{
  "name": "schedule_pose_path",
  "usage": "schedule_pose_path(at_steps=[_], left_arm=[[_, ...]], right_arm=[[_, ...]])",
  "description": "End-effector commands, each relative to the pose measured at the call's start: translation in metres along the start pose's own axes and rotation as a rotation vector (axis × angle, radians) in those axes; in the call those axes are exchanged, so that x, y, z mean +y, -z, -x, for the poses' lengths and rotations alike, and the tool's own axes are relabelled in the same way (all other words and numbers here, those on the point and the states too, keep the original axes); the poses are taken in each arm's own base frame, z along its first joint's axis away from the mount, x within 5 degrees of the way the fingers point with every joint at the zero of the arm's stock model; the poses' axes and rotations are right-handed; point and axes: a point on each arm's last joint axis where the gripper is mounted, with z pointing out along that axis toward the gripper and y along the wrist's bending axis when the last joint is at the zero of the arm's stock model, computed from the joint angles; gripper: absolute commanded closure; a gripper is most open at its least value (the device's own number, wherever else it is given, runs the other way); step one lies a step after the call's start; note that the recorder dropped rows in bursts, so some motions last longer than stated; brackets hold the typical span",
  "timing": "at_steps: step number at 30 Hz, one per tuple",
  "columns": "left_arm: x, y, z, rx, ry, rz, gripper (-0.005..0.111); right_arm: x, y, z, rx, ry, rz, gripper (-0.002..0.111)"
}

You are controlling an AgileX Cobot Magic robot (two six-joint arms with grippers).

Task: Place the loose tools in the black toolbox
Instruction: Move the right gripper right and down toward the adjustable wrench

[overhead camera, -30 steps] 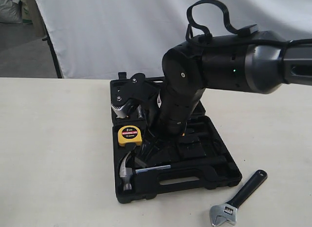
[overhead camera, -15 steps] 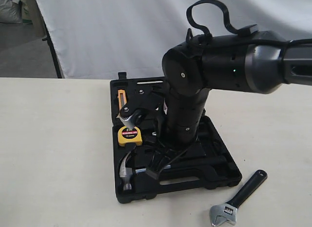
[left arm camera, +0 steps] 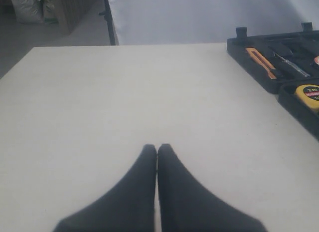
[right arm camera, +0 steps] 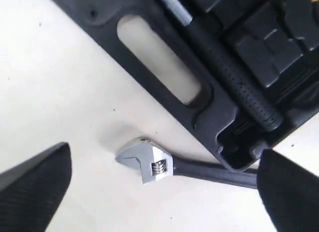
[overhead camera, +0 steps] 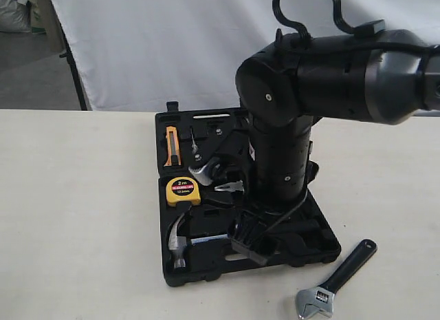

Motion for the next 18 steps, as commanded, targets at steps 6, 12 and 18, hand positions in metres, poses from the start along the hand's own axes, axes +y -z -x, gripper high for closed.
schedule_pose_path(at_steps=[6,12,18], left_arm=[[0.001,0.000,0.002,-0.020,0.000,0.021,0.106],[0.001,0.000,0.002,-0.020,0.000,0.021,0.106],[0.001,0.000,0.002,-0.020,0.000,0.021,0.106]], right_arm=[[0.009,0.001,-0.035,0.073,0.100,0.022,0.011],[0.029,-0.032,-0.081,0.145,0.372,0.078,0.011],[0.030,-0.071,-0.085,0.143,0.545,0.017,0.011]])
